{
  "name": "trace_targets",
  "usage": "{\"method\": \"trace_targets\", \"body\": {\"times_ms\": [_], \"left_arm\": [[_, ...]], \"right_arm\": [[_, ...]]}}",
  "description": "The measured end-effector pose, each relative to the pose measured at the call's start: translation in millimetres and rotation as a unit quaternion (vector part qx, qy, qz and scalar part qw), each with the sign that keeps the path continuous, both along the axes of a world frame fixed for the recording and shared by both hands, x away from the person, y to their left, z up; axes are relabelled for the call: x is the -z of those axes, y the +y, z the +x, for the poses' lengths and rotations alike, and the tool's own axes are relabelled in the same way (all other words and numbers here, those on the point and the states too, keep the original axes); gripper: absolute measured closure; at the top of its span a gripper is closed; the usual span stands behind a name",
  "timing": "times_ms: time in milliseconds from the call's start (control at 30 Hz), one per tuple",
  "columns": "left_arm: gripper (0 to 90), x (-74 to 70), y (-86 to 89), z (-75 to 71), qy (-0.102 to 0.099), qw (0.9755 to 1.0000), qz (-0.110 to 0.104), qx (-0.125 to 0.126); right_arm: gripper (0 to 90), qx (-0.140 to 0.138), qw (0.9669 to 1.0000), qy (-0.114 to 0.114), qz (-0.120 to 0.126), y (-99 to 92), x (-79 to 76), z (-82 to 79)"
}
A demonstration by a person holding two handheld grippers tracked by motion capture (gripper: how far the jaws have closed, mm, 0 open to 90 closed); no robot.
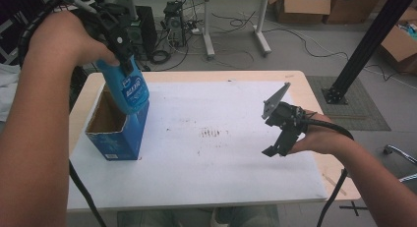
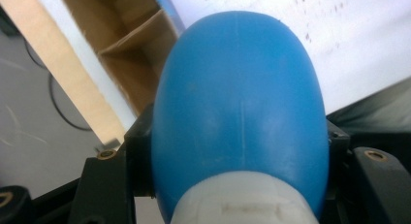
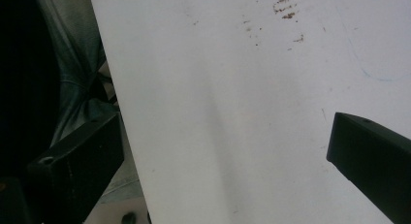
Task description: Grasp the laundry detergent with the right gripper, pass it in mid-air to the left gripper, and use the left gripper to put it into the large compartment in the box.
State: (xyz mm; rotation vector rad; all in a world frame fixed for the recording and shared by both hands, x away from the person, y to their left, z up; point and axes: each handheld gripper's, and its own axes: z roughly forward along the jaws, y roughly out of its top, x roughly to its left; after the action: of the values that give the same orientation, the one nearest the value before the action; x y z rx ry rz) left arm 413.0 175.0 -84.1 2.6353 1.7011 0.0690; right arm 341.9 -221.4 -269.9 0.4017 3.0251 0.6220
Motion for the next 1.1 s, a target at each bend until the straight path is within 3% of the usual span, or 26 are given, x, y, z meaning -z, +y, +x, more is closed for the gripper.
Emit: {"method": "trace_targets", "body": {"times_ms": [100,233,433,633,1100], "left_arm": [[38.6,-2.4,10.7,1.3,-0.002,0.9987,-0.006,-0.051],[38.5,-3.3,25.7,2.8,-0.003,0.9948,-0.001,-0.102],[38.5,3.1,45.4,3.1,0.002,0.9890,0.013,-0.147],[38.5,11.9,55.7,4.6,0.006,0.9862,0.018,-0.165],[38.5,51.0,63.5,10.3,0.018,0.9851,0.022,-0.170]], "right_arm": [[0.0,-0.002,1.0000,-0.001,0.000,1.2,-0.4,0.6],[0.0,-0.008,1.0000,0.001,-0.001,4.8,-0.2,1.6],[0.0,-0.013,0.9999,0.005,-0.001,9.1,2.0,3.1],[0.0,-0.016,0.9999,0.006,-0.002,12.0,3.1,4.5],[0.0,-0.022,0.9997,0.009,-0.001,18.4,8.5,5.5]]}}
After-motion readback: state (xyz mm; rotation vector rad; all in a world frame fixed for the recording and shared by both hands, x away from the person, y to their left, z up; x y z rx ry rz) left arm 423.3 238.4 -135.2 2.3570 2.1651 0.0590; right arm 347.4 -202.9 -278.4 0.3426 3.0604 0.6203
